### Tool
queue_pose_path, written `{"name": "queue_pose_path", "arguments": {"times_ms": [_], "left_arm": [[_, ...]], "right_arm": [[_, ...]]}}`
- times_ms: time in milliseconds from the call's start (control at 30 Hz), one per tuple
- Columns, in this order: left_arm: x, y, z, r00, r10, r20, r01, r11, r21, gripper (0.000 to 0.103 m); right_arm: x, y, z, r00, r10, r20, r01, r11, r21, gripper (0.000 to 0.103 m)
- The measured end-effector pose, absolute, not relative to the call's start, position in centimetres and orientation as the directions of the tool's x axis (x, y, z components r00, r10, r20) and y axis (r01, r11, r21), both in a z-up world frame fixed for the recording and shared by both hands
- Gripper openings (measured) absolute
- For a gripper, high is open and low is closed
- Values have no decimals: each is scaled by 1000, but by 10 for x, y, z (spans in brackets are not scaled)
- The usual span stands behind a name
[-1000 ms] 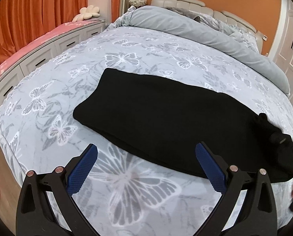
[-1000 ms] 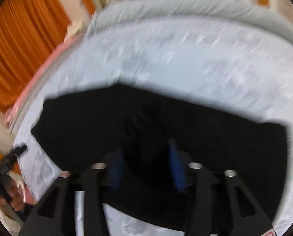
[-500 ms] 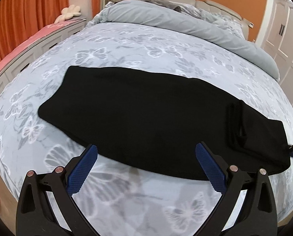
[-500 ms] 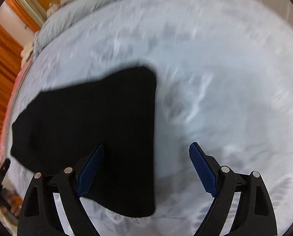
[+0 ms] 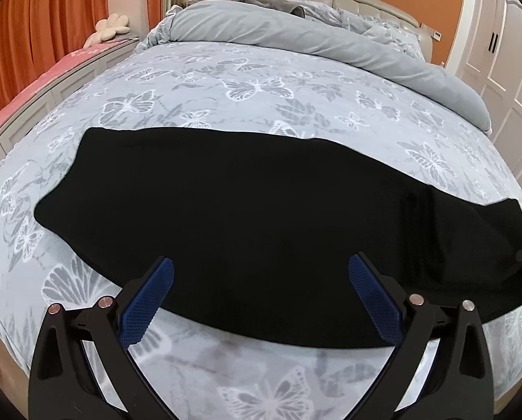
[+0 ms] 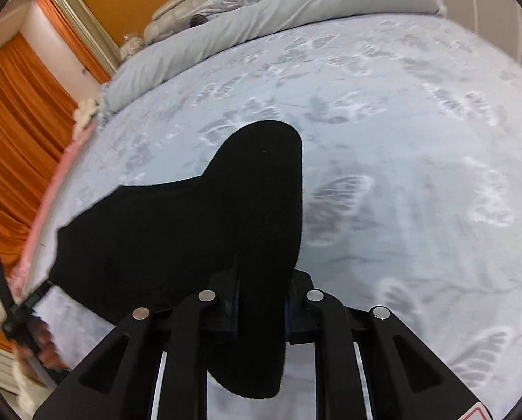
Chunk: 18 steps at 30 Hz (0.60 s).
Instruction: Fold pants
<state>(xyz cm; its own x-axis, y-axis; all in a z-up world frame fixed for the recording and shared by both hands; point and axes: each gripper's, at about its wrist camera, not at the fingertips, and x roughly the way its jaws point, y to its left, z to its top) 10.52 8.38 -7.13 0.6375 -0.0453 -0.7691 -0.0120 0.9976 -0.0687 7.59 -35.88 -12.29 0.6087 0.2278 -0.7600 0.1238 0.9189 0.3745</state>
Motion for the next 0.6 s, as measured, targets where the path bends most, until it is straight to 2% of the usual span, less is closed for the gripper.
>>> {"name": "queue_pose_path", "arguments": {"times_ms": [267,367,433,467,500,533,567,600], "left_arm": [[102,84,-73,633,-46,-773,11,999,-50,98],[104,85,-76,620,-42,-783,17,999,-40,98],[103,86,-77,621,-31,-783,18,1000,-25,98],[101,88,-76,624,-27,-781,16,1000,-22,98],[100,89,-76,627,-27,-778,11,1000,-26,98],[100,90,-75,628,-30,-778,10,999,-31,98],[99,91,-74,629,-41,-776,10,999,-44,98],[98,92,-74,630,-45,-776,12,999,-48,98]], "right_arm": [[51,-415,-136,584,130,-801,259,905,336,17],[58,-407,-152,490,44,-870,274,940,202,31],[54,-391,-126,538,-100,-837,294,953,75,42],[49,-375,-103,601,-165,-782,276,961,9,44],[44,-362,-89,652,-166,-740,240,971,-7,57],[41,-340,-72,722,-110,-683,152,988,2,75],[41,-323,-66,749,-63,-659,92,996,9,80],[43,-304,-64,757,-10,-653,26,1000,15,80]]}}
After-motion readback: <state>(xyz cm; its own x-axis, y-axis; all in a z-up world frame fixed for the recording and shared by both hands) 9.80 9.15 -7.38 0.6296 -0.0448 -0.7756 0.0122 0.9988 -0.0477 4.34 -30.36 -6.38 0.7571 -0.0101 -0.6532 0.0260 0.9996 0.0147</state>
